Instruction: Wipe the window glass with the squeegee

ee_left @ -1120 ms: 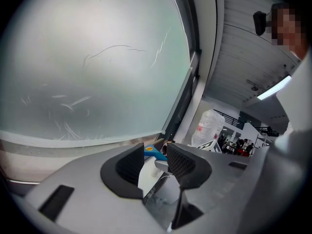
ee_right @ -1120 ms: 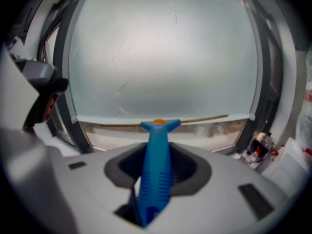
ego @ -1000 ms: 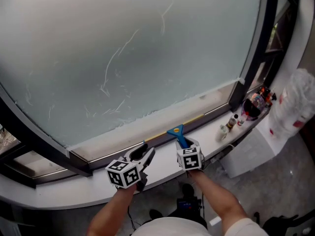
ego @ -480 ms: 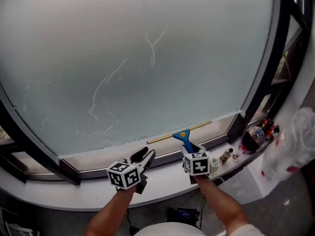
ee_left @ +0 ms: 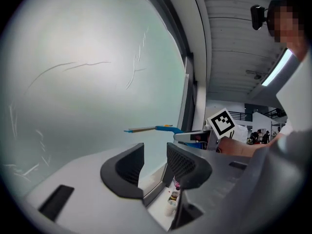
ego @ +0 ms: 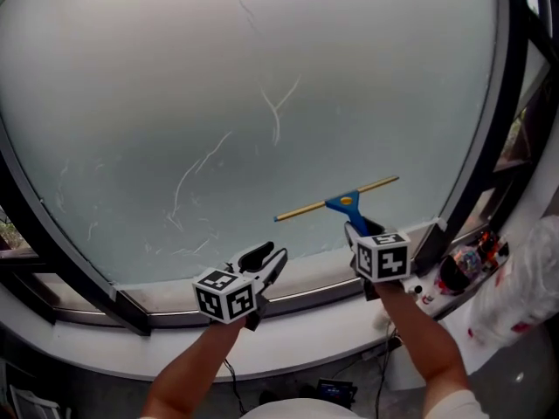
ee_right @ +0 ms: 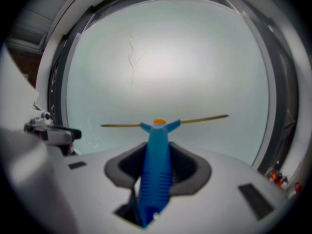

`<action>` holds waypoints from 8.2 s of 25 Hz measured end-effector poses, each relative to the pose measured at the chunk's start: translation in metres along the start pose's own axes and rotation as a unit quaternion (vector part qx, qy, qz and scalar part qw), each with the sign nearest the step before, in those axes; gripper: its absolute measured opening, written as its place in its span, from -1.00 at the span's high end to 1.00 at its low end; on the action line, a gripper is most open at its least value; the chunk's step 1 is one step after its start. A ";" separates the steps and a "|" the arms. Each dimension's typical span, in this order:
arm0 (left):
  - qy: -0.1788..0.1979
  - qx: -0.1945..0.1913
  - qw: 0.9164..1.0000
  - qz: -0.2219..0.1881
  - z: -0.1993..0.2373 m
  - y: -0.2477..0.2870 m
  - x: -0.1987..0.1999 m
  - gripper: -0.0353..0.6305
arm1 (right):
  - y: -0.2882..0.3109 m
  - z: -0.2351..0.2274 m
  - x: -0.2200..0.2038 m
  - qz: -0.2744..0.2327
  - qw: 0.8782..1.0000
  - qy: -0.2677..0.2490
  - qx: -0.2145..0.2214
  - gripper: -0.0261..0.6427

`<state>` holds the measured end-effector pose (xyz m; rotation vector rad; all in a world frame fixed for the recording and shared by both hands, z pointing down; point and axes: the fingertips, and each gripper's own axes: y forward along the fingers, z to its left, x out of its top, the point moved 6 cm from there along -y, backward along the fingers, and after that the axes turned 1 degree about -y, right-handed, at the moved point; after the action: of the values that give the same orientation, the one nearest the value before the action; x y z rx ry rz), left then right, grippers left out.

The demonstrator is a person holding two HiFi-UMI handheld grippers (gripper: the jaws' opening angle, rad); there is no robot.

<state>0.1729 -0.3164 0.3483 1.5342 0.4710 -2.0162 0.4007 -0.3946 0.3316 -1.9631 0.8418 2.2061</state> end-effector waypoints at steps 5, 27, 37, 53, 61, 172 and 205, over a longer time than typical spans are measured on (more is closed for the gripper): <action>0.030 -0.015 0.999 -0.006 0.003 -0.007 0.036 0.39 | -0.015 0.003 0.068 -0.041 0.999 0.014 0.000 0.47; 0.193 -0.027 0.974 -0.111 -0.050 0.023 0.228 0.39 | -0.078 -0.021 0.351 -0.233 0.971 -0.053 -0.013 0.47; 0.247 0.021 0.956 -0.156 -0.059 0.030 0.315 0.40 | -0.101 -0.030 0.471 -0.302 0.950 -0.067 -0.032 0.47; 0.275 0.047 0.945 -0.168 -0.061 0.037 0.361 0.39 | -0.095 -0.029 0.558 -0.350 0.935 -0.049 -0.045 0.47; 0.279 0.041 0.945 -0.167 -0.063 0.038 0.361 0.40 | -0.083 -0.032 0.564 -0.350 0.936 -0.030 -0.027 0.47; 0.134 0.022 0.989 -0.052 -0.021 0.057 0.161 0.40 | 0.017 -0.028 0.288 -0.185 0.983 -0.010 -0.007 0.47; 0.085 0.026 0.996 -0.008 -0.009 0.057 0.096 0.39 | 0.061 -0.024 0.183 -0.116 0.993 0.024 0.011 0.47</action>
<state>0.1966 -0.3765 0.2569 1.7479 0.5024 -1.9332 0.3644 -0.5113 0.1805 -1.9975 0.6032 2.0193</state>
